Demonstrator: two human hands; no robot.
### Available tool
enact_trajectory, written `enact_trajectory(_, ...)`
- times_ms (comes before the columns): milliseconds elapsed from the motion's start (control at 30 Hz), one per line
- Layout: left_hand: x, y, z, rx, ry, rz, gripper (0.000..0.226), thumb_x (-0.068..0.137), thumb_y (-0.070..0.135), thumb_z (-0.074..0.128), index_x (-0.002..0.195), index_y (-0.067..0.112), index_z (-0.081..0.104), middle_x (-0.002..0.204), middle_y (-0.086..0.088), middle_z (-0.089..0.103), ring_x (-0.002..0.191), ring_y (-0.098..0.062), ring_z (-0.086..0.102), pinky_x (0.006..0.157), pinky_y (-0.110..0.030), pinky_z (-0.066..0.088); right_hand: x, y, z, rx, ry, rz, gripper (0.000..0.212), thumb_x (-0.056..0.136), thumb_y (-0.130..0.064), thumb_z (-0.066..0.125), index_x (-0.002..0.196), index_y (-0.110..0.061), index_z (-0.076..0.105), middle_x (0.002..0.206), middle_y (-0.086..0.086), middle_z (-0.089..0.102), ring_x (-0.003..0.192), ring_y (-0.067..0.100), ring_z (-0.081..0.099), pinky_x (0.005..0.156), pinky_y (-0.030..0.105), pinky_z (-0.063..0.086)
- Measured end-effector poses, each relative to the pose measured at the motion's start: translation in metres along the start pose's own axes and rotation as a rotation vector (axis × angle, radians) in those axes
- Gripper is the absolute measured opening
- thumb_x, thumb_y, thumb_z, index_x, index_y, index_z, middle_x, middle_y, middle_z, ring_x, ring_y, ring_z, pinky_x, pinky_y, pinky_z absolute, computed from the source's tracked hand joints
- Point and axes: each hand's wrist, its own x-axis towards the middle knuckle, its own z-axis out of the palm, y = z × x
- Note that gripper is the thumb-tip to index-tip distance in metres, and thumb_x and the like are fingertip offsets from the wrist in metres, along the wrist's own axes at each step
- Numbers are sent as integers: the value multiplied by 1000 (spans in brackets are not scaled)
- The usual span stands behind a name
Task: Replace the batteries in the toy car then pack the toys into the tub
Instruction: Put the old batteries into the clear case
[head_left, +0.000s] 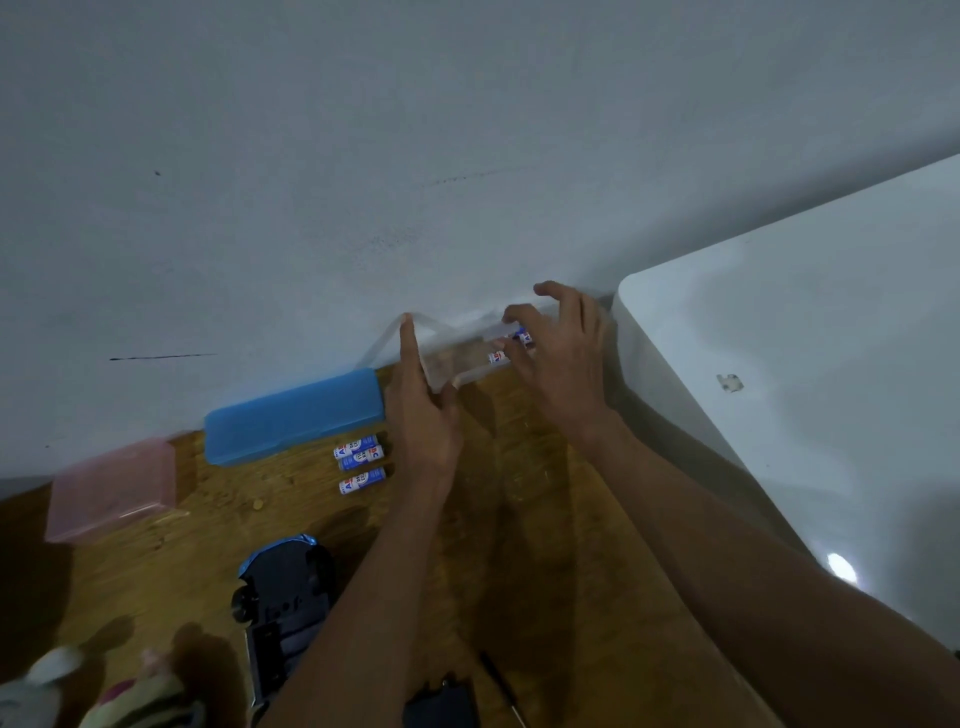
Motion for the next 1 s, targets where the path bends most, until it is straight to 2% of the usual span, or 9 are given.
enact_trajectory(167,-3,-1,-1,110,30,19,62,95,10,65,151,30,44,147,-5,51,134,-23,49,109,-46,48,-17,7,-4,139,-217,64,17,92,-37,69,104,-26,67,151,11,46,144,34,36,116,58,34)
enact_trajectory(267,-6,2,-5,114,-17,17,58,94,13,67,147,27,49,151,-7,46,137,-24,45,112,-43,45,-12,-2,-14,286,-213,294,25,91,-43,68,111,-28,69,157,6,40,143,27,37,112,33,34)
enact_trajectory(333,-7,4,-7,107,-29,14,52,96,19,66,145,26,52,153,-7,43,140,-23,41,113,-33,38,-8,-8,-19,324,-185,413,31,91,-42,69,118,-28,69,158,5,39,142,26,40,107,27,37)
enact_trajectory(400,-7,7,-8,113,-16,-2,44,99,24,62,142,26,55,154,-7,43,141,-21,40,108,-24,31,-7,-10,-19,346,-212,478,38,91,-42,70,126,-27,68,159,5,39,142,27,41,111,34,40)
enact_trajectory(467,-6,8,-7,117,-4,-15,41,99,24,60,140,26,57,154,-6,44,142,-20,40,106,-22,28,-7,-11,-18,357,-240,514,43,90,-44,70,129,-27,67,158,5,41,141,28,43,111,40,41)
enact_trajectory(767,-3,11,-5,81,-9,-81,41,98,15,62,138,23,59,155,-5,44,144,-20,39,110,-22,27,-2,-10,-20,217,-332,458,46,92,-53,63,131,-27,62,150,8,48,133,29,50,107,40,45)
enact_trajectory(867,-1,19,-15,34,-102,-116,46,97,9,63,141,22,57,156,-6,43,144,-23,40,120,-33,31,6,-18,-32,21,-416,386,42,96,-53,57,130,-27,59,144,11,48,131,33,46,105,44,43)
enact_trajectory(933,-2,25,-29,52,-123,-92,51,95,10,66,143,23,55,152,-9,47,137,-26,47,116,-42,40,15,-29,-41,-128,-470,357,41,98,-50,57,131,-27,57,148,12,42,135,35,39,105,45,41)
enact_trajectory(1000,-7,31,-50,50,-86,-27,51,93,12,68,142,22,57,146,-10,54,132,-26,53,111,-45,46,22,-45,-47,-182,-468,294,42,96,-46,60,133,-26,57,149,12,40,136,34,39,108,46,40)
